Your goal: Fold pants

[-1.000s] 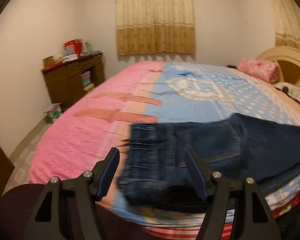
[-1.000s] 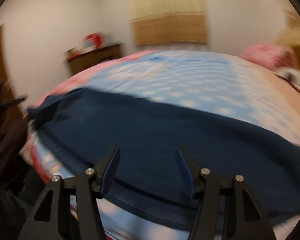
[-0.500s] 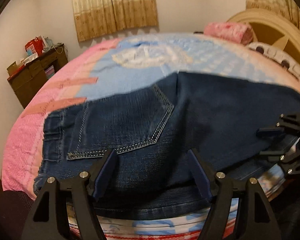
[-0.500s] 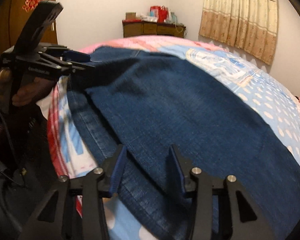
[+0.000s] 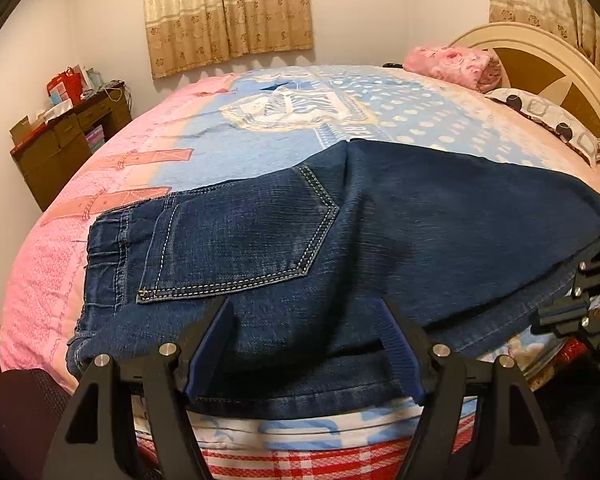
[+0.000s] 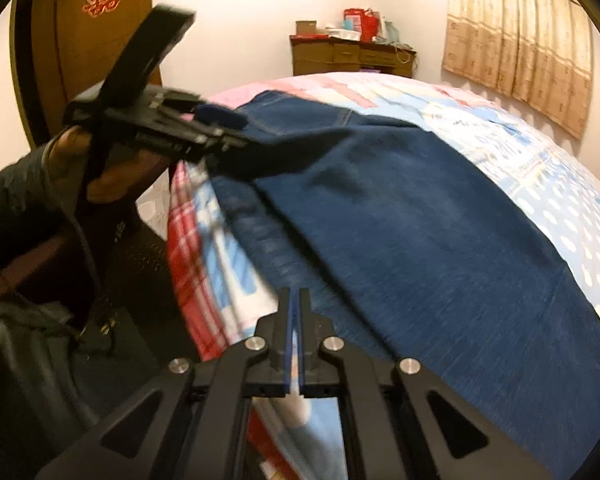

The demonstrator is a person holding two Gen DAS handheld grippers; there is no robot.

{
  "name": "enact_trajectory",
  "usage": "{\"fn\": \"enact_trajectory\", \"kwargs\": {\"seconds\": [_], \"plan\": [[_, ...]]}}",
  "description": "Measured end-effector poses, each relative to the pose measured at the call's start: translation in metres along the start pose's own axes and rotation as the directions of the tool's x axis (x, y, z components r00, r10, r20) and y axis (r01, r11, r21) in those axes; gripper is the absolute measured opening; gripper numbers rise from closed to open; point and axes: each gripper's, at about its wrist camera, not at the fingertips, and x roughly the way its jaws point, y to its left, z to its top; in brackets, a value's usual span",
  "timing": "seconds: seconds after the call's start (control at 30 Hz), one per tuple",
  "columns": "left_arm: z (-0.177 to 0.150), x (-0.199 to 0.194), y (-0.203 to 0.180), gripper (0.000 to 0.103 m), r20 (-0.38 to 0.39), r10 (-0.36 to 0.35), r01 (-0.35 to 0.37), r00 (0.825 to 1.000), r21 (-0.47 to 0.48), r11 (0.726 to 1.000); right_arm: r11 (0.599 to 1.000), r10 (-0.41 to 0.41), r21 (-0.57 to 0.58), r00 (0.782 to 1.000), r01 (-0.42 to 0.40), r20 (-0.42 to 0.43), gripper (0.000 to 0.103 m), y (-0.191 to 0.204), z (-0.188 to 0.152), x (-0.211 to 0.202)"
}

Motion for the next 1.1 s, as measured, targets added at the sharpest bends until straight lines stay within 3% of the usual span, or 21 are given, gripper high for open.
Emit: {"fn": "enact_trajectory", "kwargs": {"seconds": [0.1,0.13,0.2,0.23,0.27,0.33,0.43,0.47,0.67,0.7,0.73,0.8,0.97,1.1], "plan": [[0.000,0.002,-0.003,0.074,-0.008,-0.006,0.006,1.000,0.004,1.000,0.999,-0.055,-0.001,0.998,0.055,0.023,0.006,-0.006,-0.001,0.006],[0.000,0.003,-0.005,0.074,-0.011,-0.005,0.005,1.000,0.008,1.000,0.997,-0.075,0.000,0.997,0.075,0.026,0.013,-0.011,0.002,0.012],[0.000,0.004,-0.008,0.074,-0.011,0.001,-0.001,1.000,0.017,1.000,0.995,-0.097,-0.010,0.994,0.097,0.044,0.038,-0.015,0.010,0.016],[0.000,0.004,-0.008,0.074,-0.009,0.001,-0.001,1.000,0.017,1.000,0.996,-0.085,-0.019,0.994,0.087,0.068,0.059,-0.013,0.017,0.018],[0.001,0.005,-0.007,0.074,-0.009,0.000,0.000,1.000,0.013,1.000,0.996,-0.085,-0.030,0.992,0.088,0.088,0.072,-0.012,0.023,0.020],[0.000,0.007,-0.005,0.074,-0.014,-0.002,0.002,1.000,0.002,1.000,0.990,-0.101,-0.091,0.990,0.110,0.101,0.069,-0.001,0.033,0.028],[0.001,0.006,-0.003,0.074,-0.013,-0.001,0.001,1.000,-0.006,1.000,0.985,-0.137,-0.096,0.989,0.142,0.058,0.046,-0.002,0.045,0.049],[0.001,0.006,-0.003,0.074,-0.011,-0.001,0.001,1.000,-0.006,1.000,0.983,-0.152,-0.101,0.987,0.156,0.047,0.043,-0.003,0.047,0.054],[0.001,0.004,-0.002,0.074,-0.014,-0.004,0.004,1.000,-0.017,1.000,0.982,-0.140,-0.129,0.990,0.140,0.005,0.039,-0.002,0.041,0.066],[0.001,0.005,-0.001,0.074,-0.015,-0.004,0.003,1.000,-0.017,1.000,0.978,-0.154,-0.141,0.988,0.153,0.002,0.033,-0.002,0.039,0.067],[0.001,0.005,-0.001,0.074,-0.016,-0.003,0.003,1.000,-0.016,1.000,0.974,-0.175,-0.147,0.985,0.173,-0.002,0.017,-0.004,0.039,0.070],[0.002,0.004,-0.001,0.074,-0.014,-0.001,0.001,1.000,-0.015,1.000,0.985,-0.141,-0.104,0.990,0.140,-0.008,0.006,-0.012,0.039,0.071],[0.005,-0.003,0.001,0.074,0.004,-0.001,0.001,1.000,-0.025,1.000,0.994,-0.080,-0.073,0.996,0.083,0.044,0.005,-0.009,0.042,0.045],[0.008,-0.005,0.001,0.074,0.017,-0.019,0.020,1.000,-0.029,0.999,0.992,-0.054,-0.113,0.998,0.057,0.033,0.005,0.002,0.035,0.027]]}}
